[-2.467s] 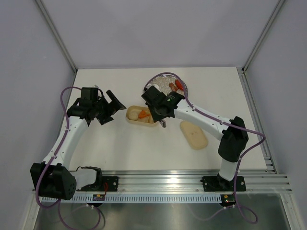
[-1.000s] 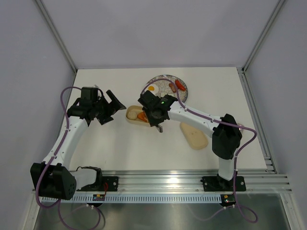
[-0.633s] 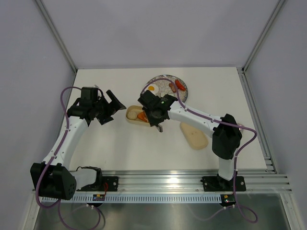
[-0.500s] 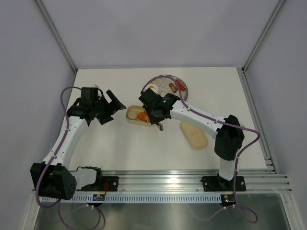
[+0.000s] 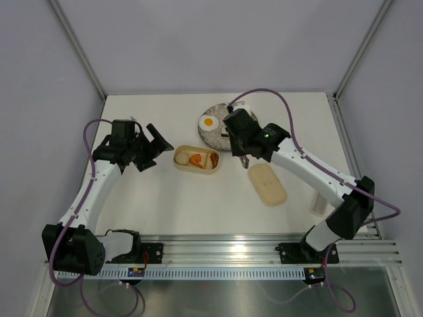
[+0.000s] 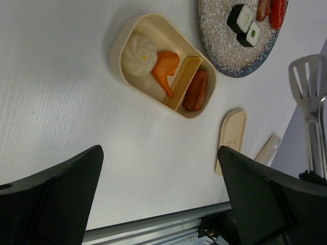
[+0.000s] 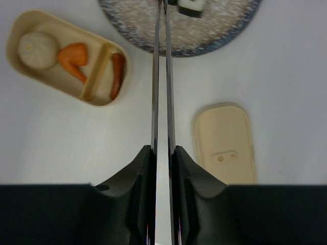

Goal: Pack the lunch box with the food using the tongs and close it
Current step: Place the clamp at the center of the board.

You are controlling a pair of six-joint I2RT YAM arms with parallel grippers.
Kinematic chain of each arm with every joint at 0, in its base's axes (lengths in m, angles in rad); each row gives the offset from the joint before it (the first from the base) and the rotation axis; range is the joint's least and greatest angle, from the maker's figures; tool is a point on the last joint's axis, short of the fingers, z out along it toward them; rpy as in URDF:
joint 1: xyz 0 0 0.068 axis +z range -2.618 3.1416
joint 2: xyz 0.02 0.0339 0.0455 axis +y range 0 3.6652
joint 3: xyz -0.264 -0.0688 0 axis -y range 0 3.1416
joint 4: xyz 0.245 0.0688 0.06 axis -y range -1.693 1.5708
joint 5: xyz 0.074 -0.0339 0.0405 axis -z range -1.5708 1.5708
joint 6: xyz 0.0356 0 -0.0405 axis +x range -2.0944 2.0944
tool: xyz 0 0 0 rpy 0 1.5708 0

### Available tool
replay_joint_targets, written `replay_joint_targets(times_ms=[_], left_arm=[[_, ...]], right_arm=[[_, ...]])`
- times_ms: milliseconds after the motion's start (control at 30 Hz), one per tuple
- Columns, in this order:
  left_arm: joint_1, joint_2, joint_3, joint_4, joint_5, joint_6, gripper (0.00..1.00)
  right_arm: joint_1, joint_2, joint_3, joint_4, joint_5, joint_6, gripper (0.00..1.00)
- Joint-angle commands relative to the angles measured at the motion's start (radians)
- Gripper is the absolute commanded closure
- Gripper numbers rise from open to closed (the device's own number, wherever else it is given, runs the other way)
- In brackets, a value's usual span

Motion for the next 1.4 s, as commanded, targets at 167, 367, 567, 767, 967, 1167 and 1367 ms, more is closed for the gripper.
replay_joint_targets(times_ms=[167,367,567,767,967,1167,1367], left_arm=[[0.006,-0.023,0.001,0.026,-0.006,0.020,0.01],[0.006,-0.021,-0.001,0.031,-0.001,0.017,0.01],[0.006,-0.026,0.011,0.019,-0.001,0.021,0.01],[0.005,-0.035,0.016,0.004,-0.009,0.028,0.01],[0.006,-0.046,0.031,-0.016,-0.021,0.038,0.01],[0.006,-0.043,0.030,-0.012,-0.018,0.035,0.01],[0.005,-0.043,0.033,-0.010,-0.021,0.035,0.01]], right_arm=[[-0.319,-0.250,-0.283,0.099,0.066,0.002,0.84],[-0.493,-0.281,-0.444,0.312,0.190,-0.009,0.84],[-0.644,-0.104,-0.426,0.467,0.108,-0.030,0.84],[-0.720,0.099,-0.371,0.556,0.098,-0.043,0.82],[-0.761,0.216,-0.360,0.593,0.105,-0.023,0.55],[-0.770,0.222,-0.285,0.507,0.048,-0.015,0.18],[-0.769,0.131,-0.233,0.418,-0.044,0.005,0.12]])
